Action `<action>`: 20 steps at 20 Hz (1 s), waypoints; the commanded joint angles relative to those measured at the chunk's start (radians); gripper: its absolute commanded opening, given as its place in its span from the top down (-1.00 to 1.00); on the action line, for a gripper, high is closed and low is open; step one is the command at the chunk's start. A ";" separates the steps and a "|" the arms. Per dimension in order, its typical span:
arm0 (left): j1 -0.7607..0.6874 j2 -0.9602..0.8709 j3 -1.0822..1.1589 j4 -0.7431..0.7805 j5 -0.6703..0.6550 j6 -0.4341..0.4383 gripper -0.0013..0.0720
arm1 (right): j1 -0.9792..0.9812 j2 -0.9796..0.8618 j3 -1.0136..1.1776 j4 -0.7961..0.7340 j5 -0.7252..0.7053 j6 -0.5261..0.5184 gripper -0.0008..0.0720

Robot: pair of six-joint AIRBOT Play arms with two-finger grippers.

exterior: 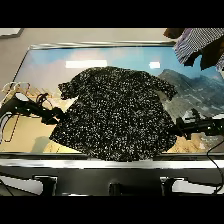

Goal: Fold the clothes and pants, and hang the long-sleeved shirts on hangers.

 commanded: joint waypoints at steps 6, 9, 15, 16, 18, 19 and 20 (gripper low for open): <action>-0.067 -0.013 0.106 -0.245 0.008 -0.010 0.89 | 0.212 0.007 0.057 0.291 0.009 -0.042 0.89; -0.067 -0.008 0.346 -0.343 0.008 -0.106 0.89 | 0.355 0.007 0.309 0.393 -0.030 -0.028 0.89; -0.065 0.085 1.036 -0.360 0.142 -0.146 0.89 | 0.438 0.008 1.156 0.303 -0.097 0.160 0.89; -0.065 0.154 1.028 -0.360 0.246 -0.145 0.89 | 0.434 0.021 1.279 0.259 -0.134 0.196 0.89; -0.065 0.338 0.919 -0.360 0.474 -0.126 0.89 | 0.435 0.139 1.317 0.187 -0.278 0.200 0.89; -0.065 0.439 0.848 -0.359 0.587 -0.086 0.89 | 0.435 0.213 1.302 0.149 -0.338 0.201 0.89; -0.065 0.525 0.795 -0.354 0.677 -0.048 0.89 | 0.435 0.298 1.279 0.095 -0.394 0.203 0.89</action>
